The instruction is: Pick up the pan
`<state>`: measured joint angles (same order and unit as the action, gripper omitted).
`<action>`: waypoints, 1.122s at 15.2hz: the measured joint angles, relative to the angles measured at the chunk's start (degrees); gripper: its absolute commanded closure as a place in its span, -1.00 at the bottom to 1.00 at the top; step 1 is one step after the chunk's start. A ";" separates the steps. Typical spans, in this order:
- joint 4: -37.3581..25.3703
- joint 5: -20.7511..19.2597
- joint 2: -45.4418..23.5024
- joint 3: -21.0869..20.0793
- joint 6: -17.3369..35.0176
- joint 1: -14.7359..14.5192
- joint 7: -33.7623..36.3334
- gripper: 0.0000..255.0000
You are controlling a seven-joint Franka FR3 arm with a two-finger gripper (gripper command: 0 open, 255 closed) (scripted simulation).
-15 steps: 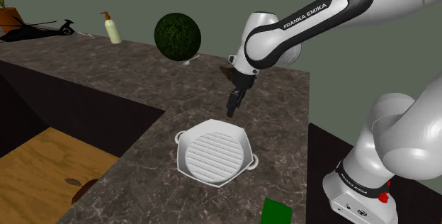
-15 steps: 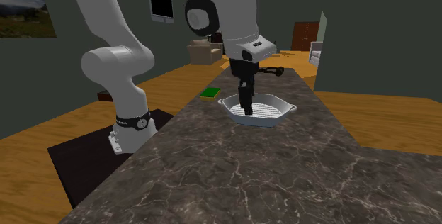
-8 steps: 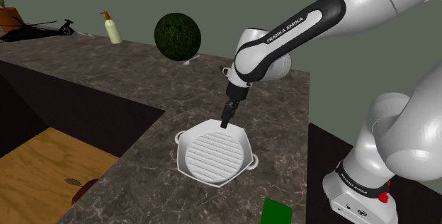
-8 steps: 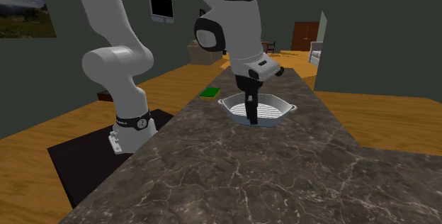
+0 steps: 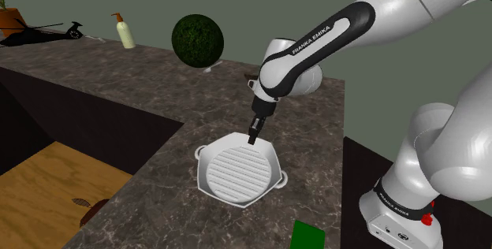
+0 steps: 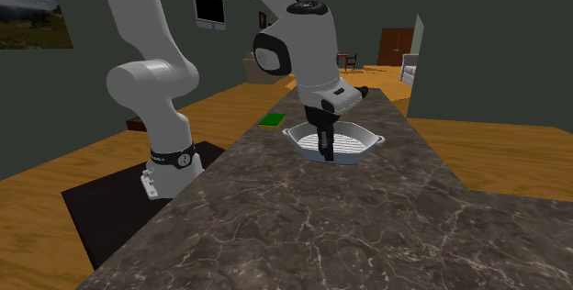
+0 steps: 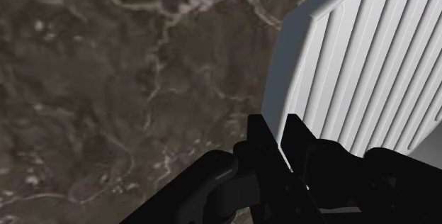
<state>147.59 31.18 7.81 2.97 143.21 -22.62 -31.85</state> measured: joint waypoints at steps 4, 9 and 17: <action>-0.02 0.06 -0.01 0.01 0.02 -0.01 -0.03 1.00; -0.48 -1.05 1.01 -0.05 -1.36 0.26 1.15 1.00; -2.32 -5.01 5.84 -0.30 -7.47 1.32 5.43 1.00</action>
<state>145.27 26.17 13.65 2.66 135.75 -21.30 -26.42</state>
